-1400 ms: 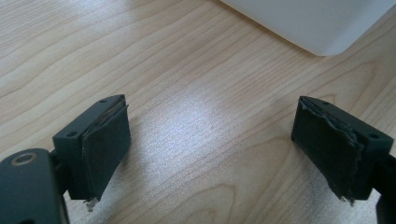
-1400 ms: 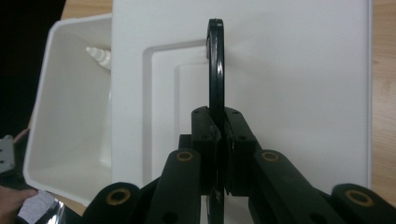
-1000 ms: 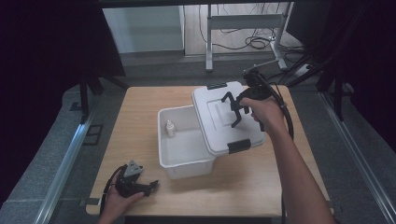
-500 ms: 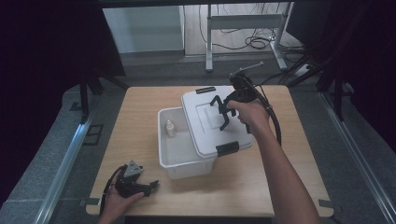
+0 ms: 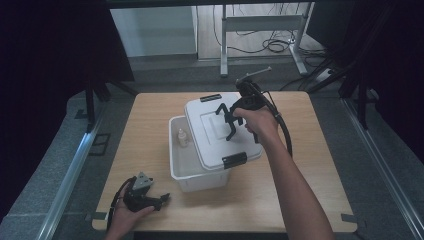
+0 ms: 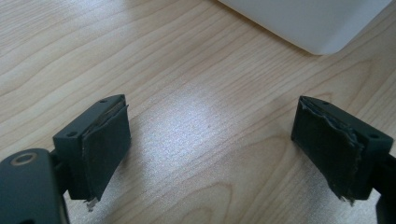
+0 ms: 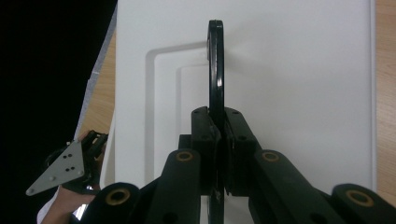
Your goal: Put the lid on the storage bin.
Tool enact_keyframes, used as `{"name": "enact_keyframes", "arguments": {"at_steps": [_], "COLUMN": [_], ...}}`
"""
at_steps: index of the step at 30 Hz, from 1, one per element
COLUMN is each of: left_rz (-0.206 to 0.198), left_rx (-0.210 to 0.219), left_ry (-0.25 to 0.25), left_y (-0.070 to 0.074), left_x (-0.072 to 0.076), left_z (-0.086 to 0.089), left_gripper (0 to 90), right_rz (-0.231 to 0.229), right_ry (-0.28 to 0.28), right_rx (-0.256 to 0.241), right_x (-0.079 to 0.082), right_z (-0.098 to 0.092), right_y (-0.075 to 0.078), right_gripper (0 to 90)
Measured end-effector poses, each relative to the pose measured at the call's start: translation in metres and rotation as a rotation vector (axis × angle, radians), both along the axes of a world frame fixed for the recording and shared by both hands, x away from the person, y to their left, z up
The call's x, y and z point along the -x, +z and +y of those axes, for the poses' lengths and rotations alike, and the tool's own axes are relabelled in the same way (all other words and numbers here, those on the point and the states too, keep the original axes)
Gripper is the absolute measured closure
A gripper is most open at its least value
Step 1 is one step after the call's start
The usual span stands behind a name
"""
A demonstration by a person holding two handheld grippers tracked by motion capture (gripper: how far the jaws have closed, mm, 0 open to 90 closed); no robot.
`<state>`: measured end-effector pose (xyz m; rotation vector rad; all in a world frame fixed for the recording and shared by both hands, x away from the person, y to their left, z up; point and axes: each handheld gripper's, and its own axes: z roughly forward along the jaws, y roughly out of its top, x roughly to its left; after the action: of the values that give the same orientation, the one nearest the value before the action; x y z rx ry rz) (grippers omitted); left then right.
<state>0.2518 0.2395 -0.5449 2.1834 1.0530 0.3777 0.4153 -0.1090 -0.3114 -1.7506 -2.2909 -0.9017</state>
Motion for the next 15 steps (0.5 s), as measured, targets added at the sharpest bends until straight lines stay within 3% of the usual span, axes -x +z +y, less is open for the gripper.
{"name": "enact_keyframes", "arguments": {"at_steps": [15], "left_rz": [0.0], "left_rx": [0.001], "left_ry": [-0.001], "left_y": [0.0], "left_x": [0.001], "left_z": [0.0], "left_gripper": [11.6], "right_rz": [0.007], "right_ry": [-0.006], "right_rx": [-0.016], "right_x": [0.002], "right_z": [0.02], "right_y": [0.003], "right_gripper": [85.3]}}
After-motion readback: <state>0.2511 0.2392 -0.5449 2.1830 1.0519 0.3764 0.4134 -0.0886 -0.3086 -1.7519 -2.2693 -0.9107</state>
